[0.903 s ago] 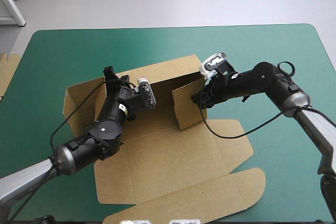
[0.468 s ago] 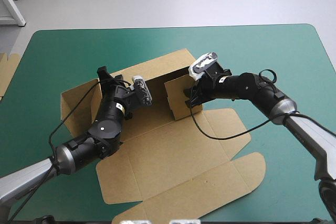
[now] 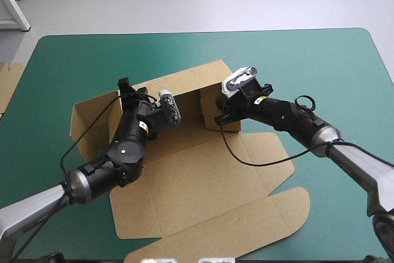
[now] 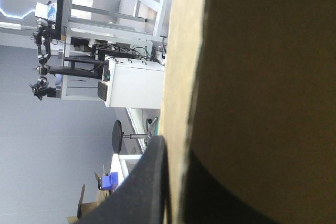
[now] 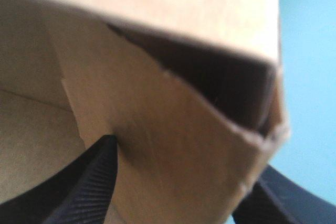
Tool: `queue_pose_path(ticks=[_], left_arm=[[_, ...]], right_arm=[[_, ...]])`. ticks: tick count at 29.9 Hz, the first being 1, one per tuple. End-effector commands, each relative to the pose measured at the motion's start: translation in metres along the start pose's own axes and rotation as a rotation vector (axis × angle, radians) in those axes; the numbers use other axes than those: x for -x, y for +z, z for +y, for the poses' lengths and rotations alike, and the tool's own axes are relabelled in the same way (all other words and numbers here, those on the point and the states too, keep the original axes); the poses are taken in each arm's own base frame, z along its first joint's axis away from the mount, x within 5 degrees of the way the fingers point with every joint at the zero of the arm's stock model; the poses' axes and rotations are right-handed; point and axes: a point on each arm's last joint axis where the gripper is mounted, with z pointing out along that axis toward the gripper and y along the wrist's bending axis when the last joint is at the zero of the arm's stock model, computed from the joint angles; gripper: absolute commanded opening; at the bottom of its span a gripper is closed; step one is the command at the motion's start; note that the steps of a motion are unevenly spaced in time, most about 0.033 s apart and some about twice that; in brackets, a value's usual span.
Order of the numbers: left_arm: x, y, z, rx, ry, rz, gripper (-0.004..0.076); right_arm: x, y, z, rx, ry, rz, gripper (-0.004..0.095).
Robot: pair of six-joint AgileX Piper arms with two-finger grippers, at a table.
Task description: Fold the box
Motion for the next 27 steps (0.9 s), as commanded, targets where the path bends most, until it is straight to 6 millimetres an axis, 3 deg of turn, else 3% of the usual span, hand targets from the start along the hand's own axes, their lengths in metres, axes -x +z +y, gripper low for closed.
queue_pose_path(ticks=[1,5,9,23,27], left_arm=[[0.0073,-0.0075,0.0148,0.057,-0.053,-0.059,-0.001],[0.0078,-0.0069,0.0145,0.059,-0.066,-0.061,-0.001],[0.0083,-0.0044,0.0126,0.062,-0.058,-0.054,-0.001],[0.003,-0.004,0.0164,0.114,-0.063,0.006,-0.0007],[0.0055,-0.0122,0.0189,0.111,-0.071,-0.018,0.0078]], right_arm=[[0.023,-0.0166,-0.0056,-0.068,0.006,-0.133,0.0511],[0.0237,-0.0167,-0.0063,-0.076,0.006,-0.141,0.0375],[0.0231,-0.0166,-0.0057,-0.07,0.002,-0.135,-0.0016],[0.0227,-0.0165,-0.0053,-0.064,0.018,-0.13,0.0001],[0.0224,-0.016,-0.0054,-0.065,0.018,-0.13,0.0001]])
